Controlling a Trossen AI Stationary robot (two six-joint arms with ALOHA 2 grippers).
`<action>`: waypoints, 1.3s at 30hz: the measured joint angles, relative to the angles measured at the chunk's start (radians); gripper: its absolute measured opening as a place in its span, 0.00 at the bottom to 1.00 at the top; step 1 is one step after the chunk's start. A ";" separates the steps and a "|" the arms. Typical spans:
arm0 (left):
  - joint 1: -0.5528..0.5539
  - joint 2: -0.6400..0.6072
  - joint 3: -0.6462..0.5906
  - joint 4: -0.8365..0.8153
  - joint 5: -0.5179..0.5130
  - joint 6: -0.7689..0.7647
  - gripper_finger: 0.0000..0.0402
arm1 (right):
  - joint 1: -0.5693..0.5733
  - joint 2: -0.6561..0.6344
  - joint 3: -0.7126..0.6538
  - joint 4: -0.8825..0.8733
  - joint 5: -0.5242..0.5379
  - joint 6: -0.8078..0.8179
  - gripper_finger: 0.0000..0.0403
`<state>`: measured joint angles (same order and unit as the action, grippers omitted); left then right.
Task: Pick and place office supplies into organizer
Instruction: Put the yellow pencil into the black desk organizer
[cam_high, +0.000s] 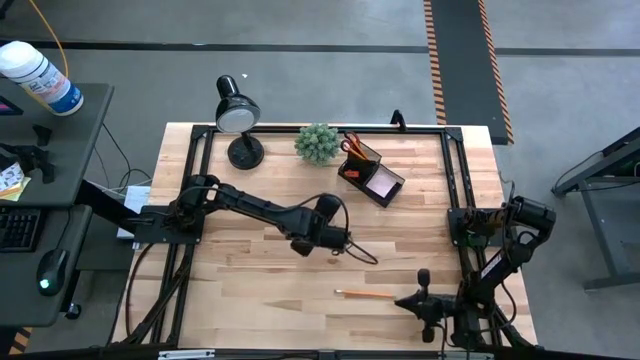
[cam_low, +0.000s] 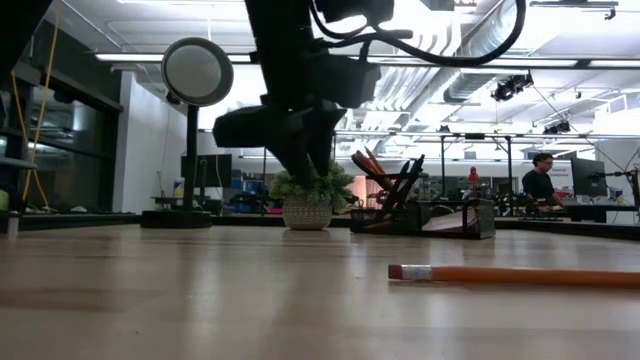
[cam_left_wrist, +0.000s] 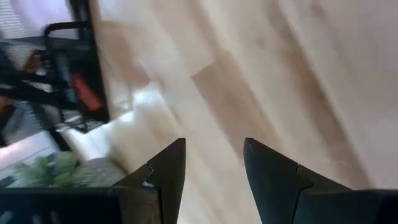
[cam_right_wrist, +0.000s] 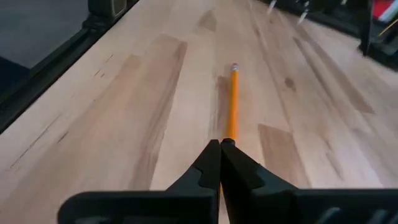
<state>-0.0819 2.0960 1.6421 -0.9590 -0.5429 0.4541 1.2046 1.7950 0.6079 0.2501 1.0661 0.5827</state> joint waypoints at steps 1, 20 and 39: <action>-0.004 0.000 0.000 -0.006 0.013 -0.009 0.37 | -0.003 0.000 0.000 0.000 -0.011 0.001 0.00; -0.130 0.000 0.000 -0.172 -0.105 -0.231 0.37 | -0.270 -0.018 0.000 0.165 -0.294 -0.329 0.09; -0.286 0.000 0.000 -0.347 -0.206 -0.518 0.37 | -0.576 -0.042 0.002 0.402 -0.616 -0.438 0.27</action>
<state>-0.3679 2.0960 1.6417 -1.3055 -0.7484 -0.0642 0.6283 1.7535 0.6101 0.6519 0.4499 0.1452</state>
